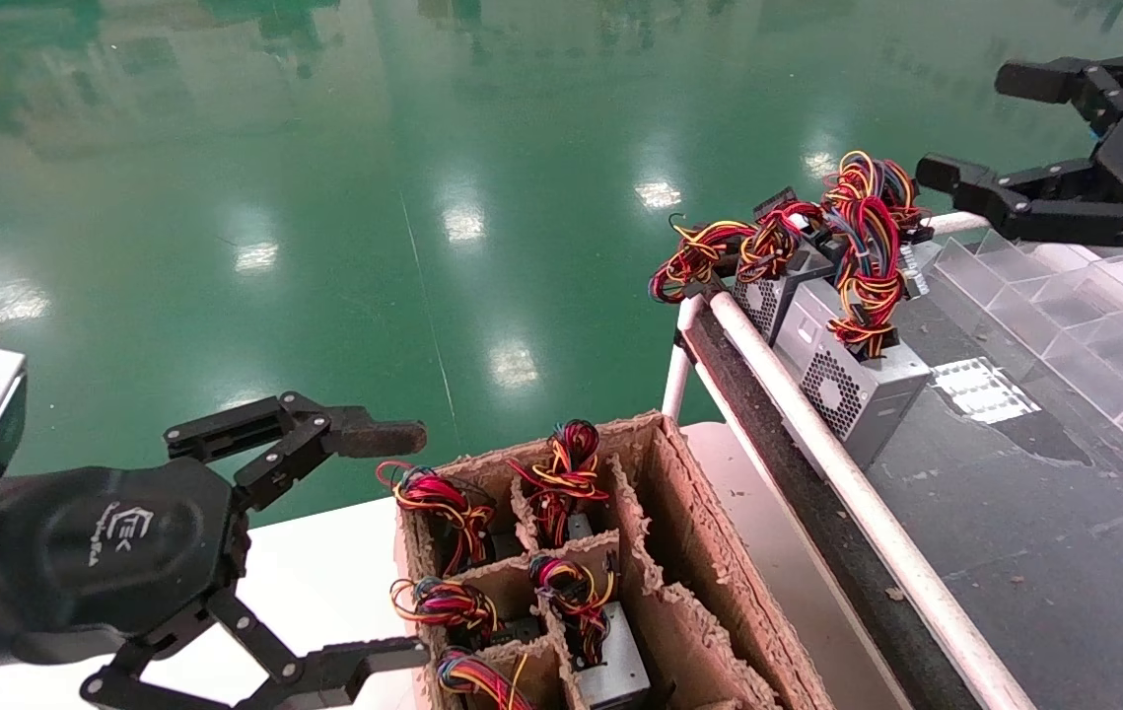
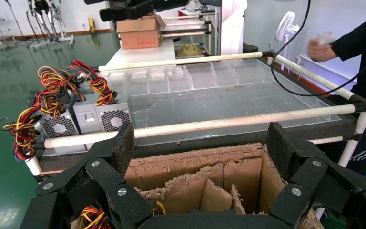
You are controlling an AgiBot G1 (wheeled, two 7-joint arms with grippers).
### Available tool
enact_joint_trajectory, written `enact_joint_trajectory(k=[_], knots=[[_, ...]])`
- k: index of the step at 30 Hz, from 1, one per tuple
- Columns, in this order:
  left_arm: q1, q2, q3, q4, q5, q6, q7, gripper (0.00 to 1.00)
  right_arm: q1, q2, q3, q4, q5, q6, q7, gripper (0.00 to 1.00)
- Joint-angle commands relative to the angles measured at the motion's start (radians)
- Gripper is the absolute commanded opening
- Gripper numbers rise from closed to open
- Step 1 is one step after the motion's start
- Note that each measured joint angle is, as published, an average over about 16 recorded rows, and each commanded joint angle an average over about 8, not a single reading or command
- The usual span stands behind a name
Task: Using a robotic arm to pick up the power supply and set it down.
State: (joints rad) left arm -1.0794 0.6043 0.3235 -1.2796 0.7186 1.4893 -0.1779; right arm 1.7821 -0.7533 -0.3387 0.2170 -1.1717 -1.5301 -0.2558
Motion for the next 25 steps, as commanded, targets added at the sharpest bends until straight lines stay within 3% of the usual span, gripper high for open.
enact_joint_trajectory(k=[1, 25], knots=[[0.000, 0.000, 0.000, 0.000, 0.000, 0.000, 0.000, 1.00, -0.029, 0.006, 0.002, 0.044, 0.018, 0.001, 0.018, 1.00], [0.000, 0.000, 0.001, 0.000, -0.001, 0.000, 0.001, 1.00, -0.358, 0.072, 0.030, 0.540, 0.223, 0.017, 0.225, 1.00]])
